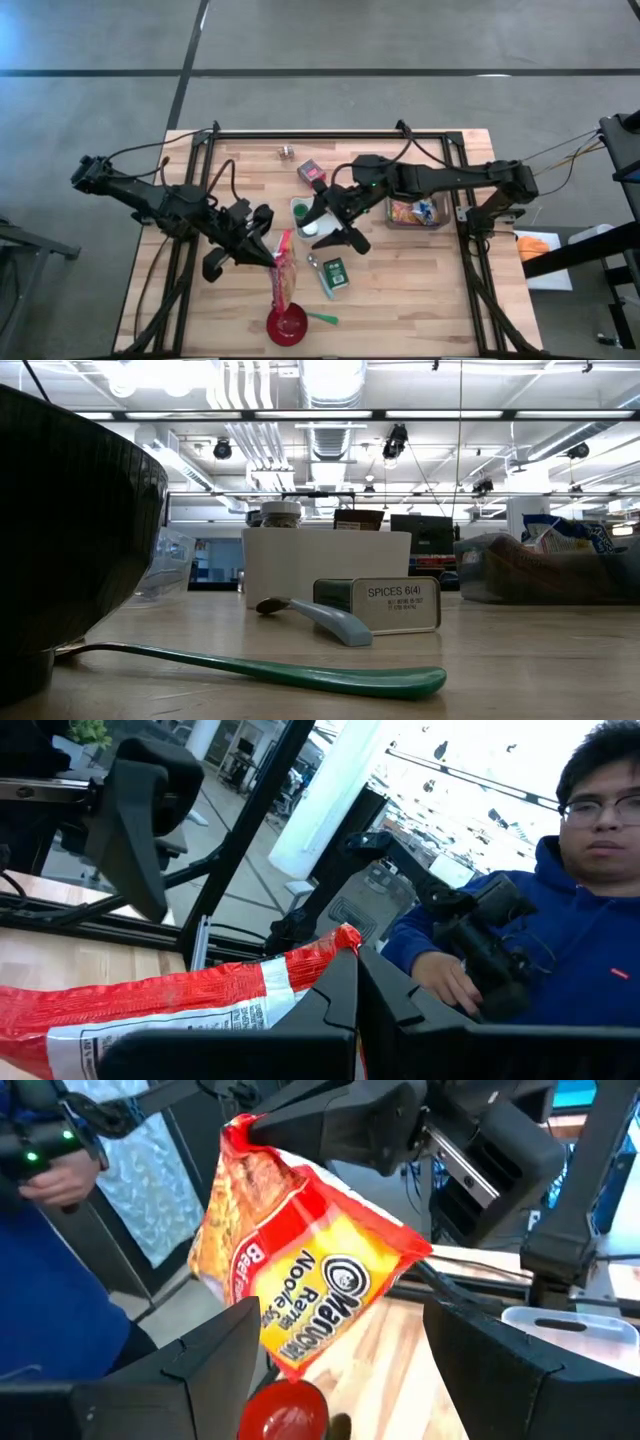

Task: Pick & Place Food Item
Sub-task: Put the red noodle pack into the black bin

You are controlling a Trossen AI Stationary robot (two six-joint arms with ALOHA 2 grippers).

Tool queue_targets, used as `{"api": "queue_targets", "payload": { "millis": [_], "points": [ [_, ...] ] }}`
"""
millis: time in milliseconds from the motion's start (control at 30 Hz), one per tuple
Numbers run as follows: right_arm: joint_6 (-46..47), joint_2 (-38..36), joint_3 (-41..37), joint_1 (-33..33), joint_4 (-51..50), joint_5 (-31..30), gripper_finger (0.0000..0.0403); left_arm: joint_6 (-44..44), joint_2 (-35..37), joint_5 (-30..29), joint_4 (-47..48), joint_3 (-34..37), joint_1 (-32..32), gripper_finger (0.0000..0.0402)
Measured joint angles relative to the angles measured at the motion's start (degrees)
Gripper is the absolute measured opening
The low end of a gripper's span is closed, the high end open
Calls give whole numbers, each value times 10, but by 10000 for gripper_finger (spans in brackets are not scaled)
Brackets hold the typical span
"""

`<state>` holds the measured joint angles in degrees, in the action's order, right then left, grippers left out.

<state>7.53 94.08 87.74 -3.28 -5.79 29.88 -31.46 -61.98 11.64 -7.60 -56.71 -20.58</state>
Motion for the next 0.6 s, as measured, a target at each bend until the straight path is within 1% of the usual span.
{"api": "queue_targets", "payload": {
  "millis": [133, 333, 500, 600],
  "points": [
    [7, 17, 14, -1, 10, 6, 276, 0, 0, 0, -2, 0, 0, 0],
    [4, 61, 82, 1, -5, 6, 276, 0, -5, 4, -10, 0, 1, 0],
    [-10, 95, 141, 5, -90, 7, 276, -4, -14, 20, -17, 0, 1, 0],
    [-16, 106, 162, 6, -115, 30, 276, -4, -16, 26, -18, 0, 1, 0]
  ]
}}
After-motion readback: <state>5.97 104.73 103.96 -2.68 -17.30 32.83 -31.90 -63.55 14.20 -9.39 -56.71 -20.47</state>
